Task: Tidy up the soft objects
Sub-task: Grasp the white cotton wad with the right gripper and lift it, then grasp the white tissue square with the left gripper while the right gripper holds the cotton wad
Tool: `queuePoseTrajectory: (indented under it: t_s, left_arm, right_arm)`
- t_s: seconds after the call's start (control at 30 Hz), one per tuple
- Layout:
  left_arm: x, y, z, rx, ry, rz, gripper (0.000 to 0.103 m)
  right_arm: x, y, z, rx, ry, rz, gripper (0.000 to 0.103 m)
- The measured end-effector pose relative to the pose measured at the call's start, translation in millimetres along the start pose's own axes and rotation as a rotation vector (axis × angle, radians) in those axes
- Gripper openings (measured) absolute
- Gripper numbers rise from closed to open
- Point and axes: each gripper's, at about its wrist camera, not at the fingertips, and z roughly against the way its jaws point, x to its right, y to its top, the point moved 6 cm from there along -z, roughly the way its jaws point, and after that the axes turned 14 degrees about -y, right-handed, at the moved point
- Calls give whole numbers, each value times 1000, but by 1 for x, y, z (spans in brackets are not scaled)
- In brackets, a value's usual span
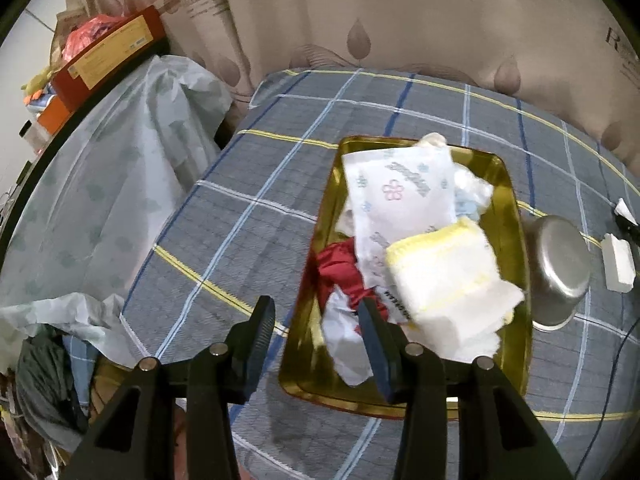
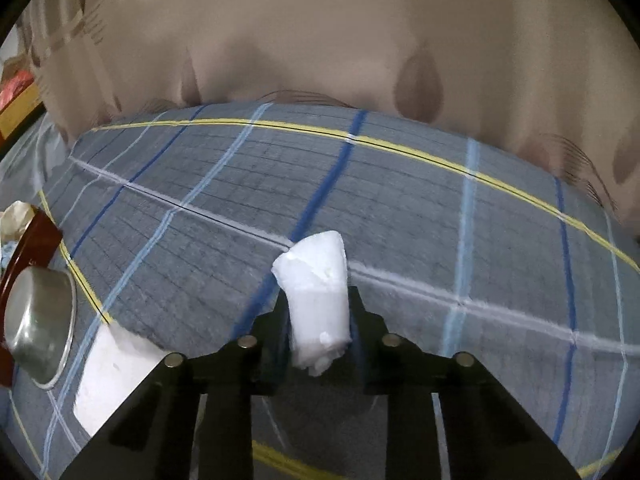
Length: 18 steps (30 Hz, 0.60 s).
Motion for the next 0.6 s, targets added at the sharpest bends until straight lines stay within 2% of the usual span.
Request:
queuePoseTrajectory:
  t_s: [0.23,0.6]
  left_arm:
    - [29,1,4,17,-43,-54,44]
    - [118,1,18,36,-167,-208,44]
  right_arm:
    - [34,-38,26,-5,-72,-78,22]
    - [78,-103,72,-22,-151,-169,22]
